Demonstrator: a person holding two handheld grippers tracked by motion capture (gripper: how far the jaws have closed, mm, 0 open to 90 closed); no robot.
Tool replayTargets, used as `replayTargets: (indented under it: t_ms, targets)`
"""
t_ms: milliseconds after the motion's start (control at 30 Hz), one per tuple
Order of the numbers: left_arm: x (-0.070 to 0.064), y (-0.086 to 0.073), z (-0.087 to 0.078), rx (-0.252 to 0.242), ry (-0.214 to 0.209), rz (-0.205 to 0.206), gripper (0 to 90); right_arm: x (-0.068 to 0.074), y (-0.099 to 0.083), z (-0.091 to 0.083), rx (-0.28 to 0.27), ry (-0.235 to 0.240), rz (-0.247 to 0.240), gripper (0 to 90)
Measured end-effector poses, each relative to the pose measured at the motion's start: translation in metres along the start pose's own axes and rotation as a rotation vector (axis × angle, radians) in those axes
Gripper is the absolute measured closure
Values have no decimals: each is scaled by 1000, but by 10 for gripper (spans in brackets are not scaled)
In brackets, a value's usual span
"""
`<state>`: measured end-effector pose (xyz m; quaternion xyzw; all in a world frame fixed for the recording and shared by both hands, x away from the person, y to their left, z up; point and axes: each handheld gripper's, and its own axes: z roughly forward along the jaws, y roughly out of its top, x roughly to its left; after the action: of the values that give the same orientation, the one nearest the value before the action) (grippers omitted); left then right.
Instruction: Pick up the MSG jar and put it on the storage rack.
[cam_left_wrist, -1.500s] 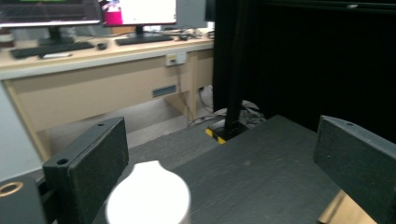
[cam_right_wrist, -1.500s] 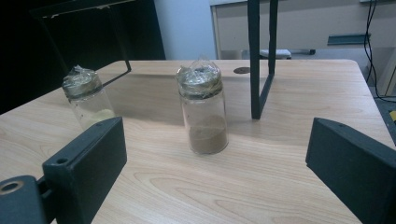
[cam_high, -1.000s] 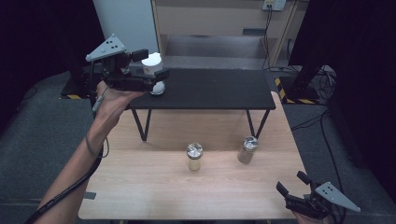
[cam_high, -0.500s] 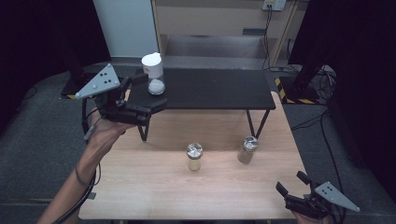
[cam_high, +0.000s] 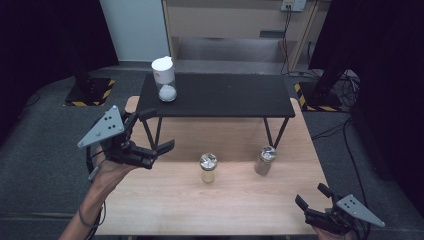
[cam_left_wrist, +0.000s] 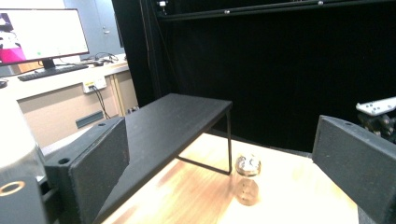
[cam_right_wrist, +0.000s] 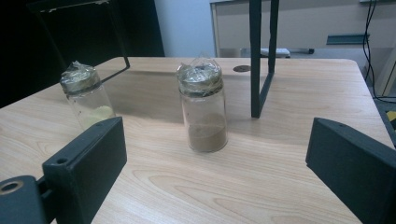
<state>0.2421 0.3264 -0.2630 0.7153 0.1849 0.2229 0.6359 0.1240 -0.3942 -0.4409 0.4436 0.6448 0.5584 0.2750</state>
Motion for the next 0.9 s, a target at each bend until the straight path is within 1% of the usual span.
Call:
replayTargets:
  t_ms: [33,67,100,133,167,200,267,367,400,433,467,500,533,567,600,633,667,733,900]
  targets:
    - [-2,-4,-1,3,4,3,31,0,0,0,-1,0,0,57]
    - [-4,-13,-4,-1,-5,-15,31,0,0,0,-1,0,0,57]
    - [-5,-16,-6,1,-6,-18,31,0,0,0,-1,0,1,57]
    - [-5,-16,-6,1,-6,-18,30,0,0,0,-1,0,1,57]
    - [-10,-24,-9,8,7,-14,30,0,0,0,0,-1,1,57]
    - [-10,-24,-9,8,7,-14,30,0,0,0,0,-1,1,57]
    - [-12,-35,-13,2,9,-25,30,0,0,0,0,-1,1,57]
    - [-15,-52,-19,10,18,-39,30,0,0,0,0,-1,1,57]
    - [-17,-57,-20,15,26,-43,30,0,0,0,0,-1,0,57]
    - [-19,-67,-24,18,34,-58,30,0,0,0,1,-1,-1,57]
    - [-19,-72,-25,19,39,-61,30,0,0,0,-1,-1,-3,57]
    - [-19,-72,-25,19,39,-61,30,0,0,0,-1,-1,-3,57]
    - [-22,-81,-28,21,54,-68,31,0,0,0,0,-2,-2,57]
    - [-22,-81,-28,21,54,-68,32,0,0,0,0,-3,-2,57]
    - [-23,-86,-30,18,57,-81,32,0,0,0,0,-3,-2,57]
    - [-25,-95,-33,19,71,-97,32,0,0,0,0,-3,-2,57]
    - [-25,-95,-33,19,71,-97,33,0,0,0,0,-3,-2,57]
    - [-27,-106,-37,13,82,-120,33,0,0,0,-1,-3,-2,57]
    - [-30,-127,-47,20,118,-150,34,1,0,0,-1,-2,-5,57]
